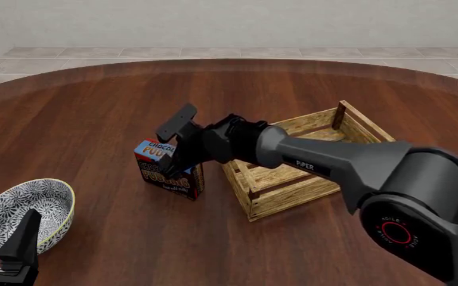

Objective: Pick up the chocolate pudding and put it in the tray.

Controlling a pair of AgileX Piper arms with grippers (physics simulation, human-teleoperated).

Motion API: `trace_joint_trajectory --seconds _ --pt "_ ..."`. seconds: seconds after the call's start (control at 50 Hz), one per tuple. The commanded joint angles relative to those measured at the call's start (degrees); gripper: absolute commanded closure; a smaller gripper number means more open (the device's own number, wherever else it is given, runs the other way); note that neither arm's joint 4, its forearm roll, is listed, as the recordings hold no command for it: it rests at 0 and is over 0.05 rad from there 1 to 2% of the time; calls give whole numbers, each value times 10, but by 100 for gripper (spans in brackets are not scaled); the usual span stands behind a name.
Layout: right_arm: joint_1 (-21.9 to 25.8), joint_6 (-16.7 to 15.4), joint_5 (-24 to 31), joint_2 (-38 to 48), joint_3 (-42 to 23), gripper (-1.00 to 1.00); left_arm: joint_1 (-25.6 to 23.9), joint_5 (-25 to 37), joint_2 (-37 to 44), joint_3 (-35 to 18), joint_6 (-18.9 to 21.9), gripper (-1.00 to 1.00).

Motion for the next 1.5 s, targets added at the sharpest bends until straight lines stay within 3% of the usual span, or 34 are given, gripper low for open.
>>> trace_joint_trajectory --seconds 0.02,1.08,1.1,1.18,1.5 --pt "1 2 -1 5 0 -100 0 0 0 0 0 -100" --pt "6 21 -12 15 6 -100 0 0 0 0 0 -100" --pt "5 22 -10 16 2 100 0 0 0 0 0 -100" --pt "21 18 -22 2 25 100 0 0 0 0 0 -100" --pt "21 14 -5 -24 15 100 0 0 0 0 0 -100"
